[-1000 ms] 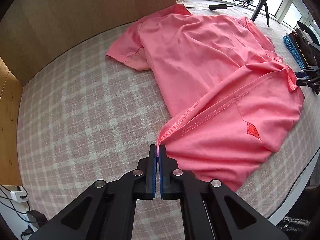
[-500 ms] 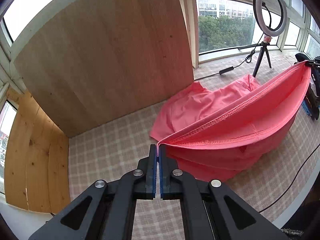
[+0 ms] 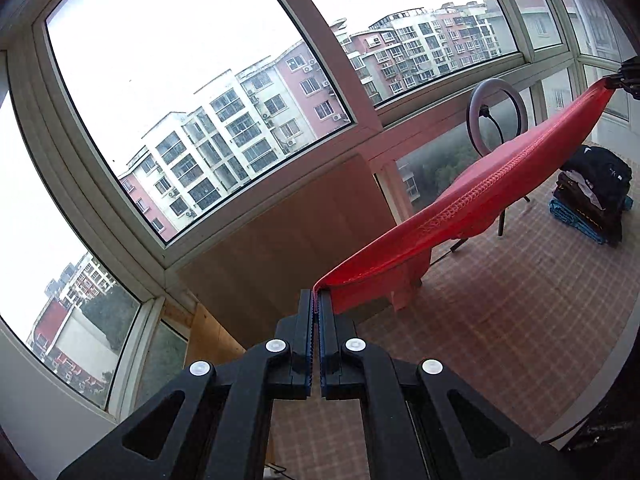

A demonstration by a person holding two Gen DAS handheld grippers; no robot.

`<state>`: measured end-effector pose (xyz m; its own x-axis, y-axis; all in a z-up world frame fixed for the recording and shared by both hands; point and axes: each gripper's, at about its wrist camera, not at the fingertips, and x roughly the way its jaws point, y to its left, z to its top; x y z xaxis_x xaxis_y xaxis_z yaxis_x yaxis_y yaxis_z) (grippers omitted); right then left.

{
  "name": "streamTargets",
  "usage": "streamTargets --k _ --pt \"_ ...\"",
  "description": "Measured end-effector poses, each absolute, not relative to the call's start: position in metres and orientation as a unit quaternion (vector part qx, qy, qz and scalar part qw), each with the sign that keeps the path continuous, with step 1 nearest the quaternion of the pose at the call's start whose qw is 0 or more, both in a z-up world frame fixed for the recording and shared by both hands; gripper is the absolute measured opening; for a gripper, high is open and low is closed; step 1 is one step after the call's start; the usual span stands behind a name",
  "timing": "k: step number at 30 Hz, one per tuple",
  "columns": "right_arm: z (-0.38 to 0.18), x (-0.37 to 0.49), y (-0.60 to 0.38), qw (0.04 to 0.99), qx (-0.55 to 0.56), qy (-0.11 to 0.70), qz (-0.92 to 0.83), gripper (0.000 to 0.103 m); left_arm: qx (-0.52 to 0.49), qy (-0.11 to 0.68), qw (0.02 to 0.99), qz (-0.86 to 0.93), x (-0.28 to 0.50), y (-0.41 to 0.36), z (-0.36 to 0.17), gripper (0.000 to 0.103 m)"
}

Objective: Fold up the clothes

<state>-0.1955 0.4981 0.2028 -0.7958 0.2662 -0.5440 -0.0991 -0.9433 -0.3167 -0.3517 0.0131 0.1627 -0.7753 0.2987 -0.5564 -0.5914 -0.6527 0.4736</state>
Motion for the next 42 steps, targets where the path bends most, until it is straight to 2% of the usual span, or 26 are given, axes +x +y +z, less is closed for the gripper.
streamTargets --k 6,11,17,20,22,24,26,28,30,32,37,42 --pt "0.055 -0.127 0.477 0.108 -0.418 -0.040 0.901 0.001 -0.321 0.354 0.340 0.810 -0.280 -0.010 0.028 0.001" --pt "-0.083 -0.074 0.462 0.125 -0.529 0.061 0.837 0.001 -0.447 0.351 0.392 0.724 -0.243 -0.032 -0.100 0.001" --pt "-0.186 -0.031 0.436 0.130 -0.597 0.081 0.787 0.001 -0.546 0.322 0.404 0.659 -0.228 -0.052 -0.202 0.003" --pt "-0.213 -0.027 0.429 0.104 -0.642 0.083 0.755 0.004 -0.566 0.325 0.392 0.648 -0.224 -0.063 -0.209 0.006" --pt "-0.203 -0.019 0.425 0.084 -0.649 0.071 0.753 0.005 -0.568 0.310 0.387 0.657 -0.231 -0.076 -0.191 0.007" --pt "-0.177 -0.015 0.430 0.068 -0.634 0.077 0.766 0.012 -0.562 0.302 0.373 0.674 -0.249 -0.084 -0.168 0.007" --pt "-0.143 -0.023 0.447 0.059 -0.602 0.095 0.791 0.030 -0.543 0.311 0.347 0.699 -0.280 -0.077 -0.148 0.007" --pt "-0.114 -0.049 0.471 0.063 -0.567 0.099 0.815 0.041 -0.519 0.315 0.324 0.725 -0.310 -0.064 -0.135 0.007" --pt "-0.097 -0.096 0.490 0.069 -0.538 0.083 0.836 0.046 -0.503 0.297 0.317 0.747 -0.347 -0.034 -0.127 0.009" --pt "-0.089 -0.147 0.505 0.066 -0.511 0.075 0.854 0.055 -0.492 0.272 0.302 0.770 -0.388 0.002 -0.128 0.013" --pt "-0.144 -0.289 0.539 0.033 -0.506 0.085 0.858 0.056 -0.502 0.220 0.280 0.788 -0.464 0.084 -0.150 0.013" --pt "-0.209 -0.368 0.542 0.003 -0.555 0.031 0.831 0.055 -0.524 0.223 0.276 0.774 -0.492 0.120 -0.182 0.013"
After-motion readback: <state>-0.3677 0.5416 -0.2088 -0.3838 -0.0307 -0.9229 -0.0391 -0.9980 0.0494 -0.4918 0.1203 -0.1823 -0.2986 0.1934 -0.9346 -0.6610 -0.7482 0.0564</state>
